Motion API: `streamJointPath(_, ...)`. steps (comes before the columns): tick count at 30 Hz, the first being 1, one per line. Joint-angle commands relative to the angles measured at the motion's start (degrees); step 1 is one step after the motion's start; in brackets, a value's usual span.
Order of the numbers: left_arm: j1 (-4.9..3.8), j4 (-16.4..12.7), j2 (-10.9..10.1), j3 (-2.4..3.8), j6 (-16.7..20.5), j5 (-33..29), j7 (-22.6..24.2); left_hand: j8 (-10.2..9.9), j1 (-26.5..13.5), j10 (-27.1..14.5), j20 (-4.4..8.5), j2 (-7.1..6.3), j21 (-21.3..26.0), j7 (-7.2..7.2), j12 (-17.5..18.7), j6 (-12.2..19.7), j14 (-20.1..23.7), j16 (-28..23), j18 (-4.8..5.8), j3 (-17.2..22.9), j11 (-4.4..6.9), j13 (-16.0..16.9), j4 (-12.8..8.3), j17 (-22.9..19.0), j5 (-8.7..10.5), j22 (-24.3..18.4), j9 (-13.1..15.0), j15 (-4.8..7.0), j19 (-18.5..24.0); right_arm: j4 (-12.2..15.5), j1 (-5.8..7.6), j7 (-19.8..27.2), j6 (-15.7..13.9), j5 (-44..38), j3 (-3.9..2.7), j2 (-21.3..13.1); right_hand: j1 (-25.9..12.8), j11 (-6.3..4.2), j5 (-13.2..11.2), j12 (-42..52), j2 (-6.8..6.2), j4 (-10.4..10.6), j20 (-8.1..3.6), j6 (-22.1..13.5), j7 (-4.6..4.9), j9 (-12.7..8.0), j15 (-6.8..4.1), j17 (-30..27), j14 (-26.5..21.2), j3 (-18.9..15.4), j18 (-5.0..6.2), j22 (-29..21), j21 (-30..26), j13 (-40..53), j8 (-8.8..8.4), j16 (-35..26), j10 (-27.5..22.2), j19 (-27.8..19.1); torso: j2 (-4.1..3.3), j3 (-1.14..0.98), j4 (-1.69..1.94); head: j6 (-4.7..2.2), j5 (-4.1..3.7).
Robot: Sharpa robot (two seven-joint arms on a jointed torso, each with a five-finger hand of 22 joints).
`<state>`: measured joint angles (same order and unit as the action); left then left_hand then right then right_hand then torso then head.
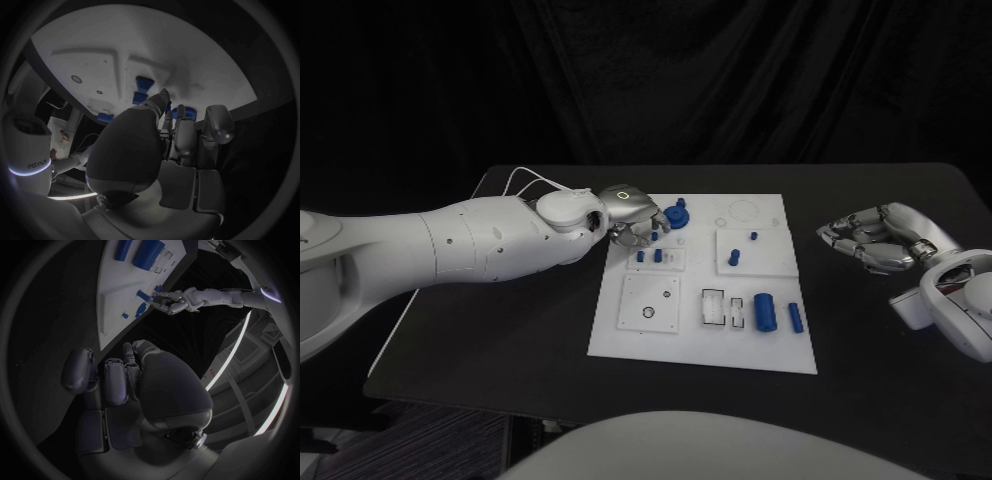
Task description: Assemble the parts on the task board
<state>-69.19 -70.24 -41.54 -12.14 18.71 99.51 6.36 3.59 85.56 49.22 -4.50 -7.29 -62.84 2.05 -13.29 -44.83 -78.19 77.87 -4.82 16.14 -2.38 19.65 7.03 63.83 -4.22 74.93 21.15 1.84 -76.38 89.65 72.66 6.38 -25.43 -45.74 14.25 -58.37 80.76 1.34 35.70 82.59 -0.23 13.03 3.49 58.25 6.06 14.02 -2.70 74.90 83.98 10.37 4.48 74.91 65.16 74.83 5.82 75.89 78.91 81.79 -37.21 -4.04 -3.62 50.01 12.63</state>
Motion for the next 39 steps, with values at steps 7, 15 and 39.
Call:
streamJointPath(7, 0.11, 0.50, -0.79, 0.04, 6.93, 0.11, -1.11, 0.03, 0.15, -0.45, 0.03, -0.63, 0.15, 0.13, -0.23, 0.46, 0.60, -0.28, -0.81, -0.56, 0.09, 0.30, -0.08, -0.08, -0.09, 7.50, -0.23, -0.03, 0.28, 0.41, -0.13, -0.08, -0.17, -0.52, -0.04, -0.60, 0.21, -0.10, 0.27, -0.26, -0.22, -0.08, -0.09, 0.27, -0.13, 0.06, -0.02, 1.03, 1.54, 0.25, 0.83, 6.63, -0.32, -0.11, -0.05, -0.28, -0.48, -0.22, -0.04, 0.06, 0.01, -0.01, 0.10)
streamJointPath(15, 0.10, 1.01, -2.71, 0.04, 11.82, -0.54, -0.19, 0.15, 0.09, -0.84, -0.11, -0.72, 2.07, 1.00, -0.89, 0.62, 2.16, -1.73, -1.10, -1.26, 0.61, 0.94, 0.18, -2.60, -0.10, 7.07, -0.61, 0.16, 1.30, 1.33, 0.53, -0.49, -0.83, -1.51, -0.06, -1.40, 0.22, -0.09, 0.25, -0.40, -0.35, -0.14, -0.09, 0.25, -0.12, 0.07, -0.01, 0.91, 1.50, 0.24, 0.83, 6.62, -0.37, -0.39, -0.06, -0.39, -0.70, -0.23, -0.08, 0.13, -0.01, -0.01, 0.08)
streamJointPath(39, 0.07, -13.11, -14.61, 0.02, 0.02, -68.92, 35.41, 0.25, -1.74, -14.27, -5.78, 6.54, 58.98, -7.01, -6.81, -1.55, 48.58, -51.07, -2.23, -6.67, -5.47, 1.08, 8.24, -43.06, -9.37, -13.84, -4.49, -9.22, 45.57, 0.43, 9.01, -11.62, 7.80, -20.69, -0.08, 4.24, 3.52, 1.86, -3.34, -34.04, -4.23, -3.57, 1.22, -0.03, 1.31, 1.29, 1.64, -7.89, -3.43, 4.00, 2.76, 2.73, -13.18, -38.93, 0.28, -9.93, -33.69, -4.95, -0.60, 2.40, 2.62, -0.01, -1.37)
